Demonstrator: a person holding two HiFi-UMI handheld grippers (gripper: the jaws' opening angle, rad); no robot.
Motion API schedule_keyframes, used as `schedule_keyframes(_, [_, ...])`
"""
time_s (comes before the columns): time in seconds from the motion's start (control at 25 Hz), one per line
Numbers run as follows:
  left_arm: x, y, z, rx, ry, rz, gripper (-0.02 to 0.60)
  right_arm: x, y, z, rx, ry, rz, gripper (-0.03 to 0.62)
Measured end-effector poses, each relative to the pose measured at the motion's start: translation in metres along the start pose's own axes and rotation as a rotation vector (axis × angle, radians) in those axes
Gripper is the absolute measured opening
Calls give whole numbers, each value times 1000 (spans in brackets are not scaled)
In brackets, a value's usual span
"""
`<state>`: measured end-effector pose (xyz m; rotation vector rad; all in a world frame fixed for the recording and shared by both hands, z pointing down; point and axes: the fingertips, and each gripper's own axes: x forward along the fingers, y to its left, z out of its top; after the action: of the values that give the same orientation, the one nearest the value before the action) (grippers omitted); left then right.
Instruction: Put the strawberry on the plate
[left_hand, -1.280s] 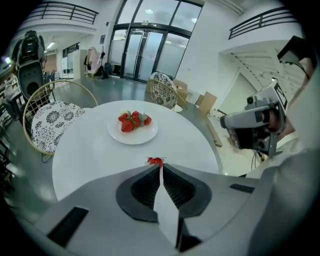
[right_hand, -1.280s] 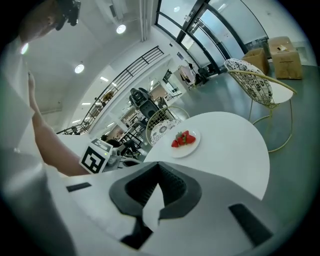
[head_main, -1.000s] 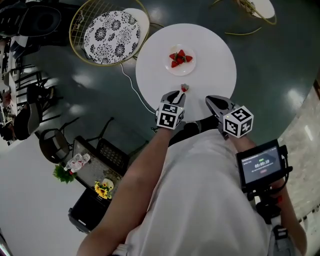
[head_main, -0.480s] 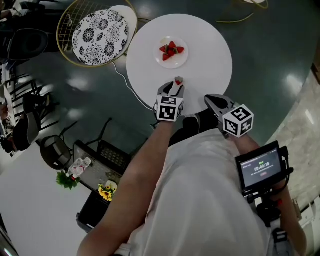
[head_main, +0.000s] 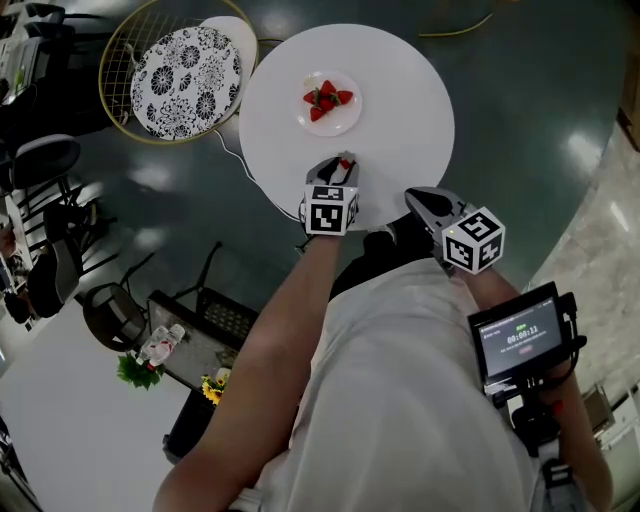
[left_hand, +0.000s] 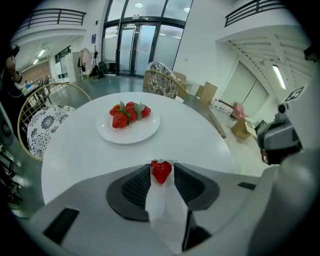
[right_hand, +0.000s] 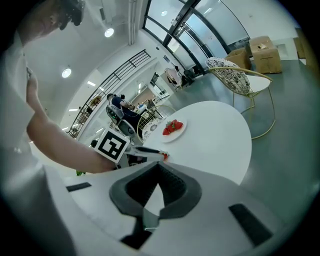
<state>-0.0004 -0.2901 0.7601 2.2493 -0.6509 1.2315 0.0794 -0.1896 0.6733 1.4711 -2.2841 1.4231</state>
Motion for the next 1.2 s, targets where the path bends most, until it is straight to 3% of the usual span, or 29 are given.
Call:
schedule_keyframes(0.36, [-29, -17, 7, -11, -41, -50, 135, -19, 25, 9, -19, -13, -33, 6])
schedule_keyframes(0.56, [-37, -12, 7, 0, -59, -56, 135, -7, 31, 14, -43, -20, -6, 6])
schedule_keyframes(0.96, [-59, -22, 11, -45, -126, -93, 135, -6, 30, 39, -95, -11, -8, 6])
schedule_keyframes(1.2, [-77, -11, 19, -110, -171, -93, 135, -2, 35, 55, -117, -13, -6, 6])
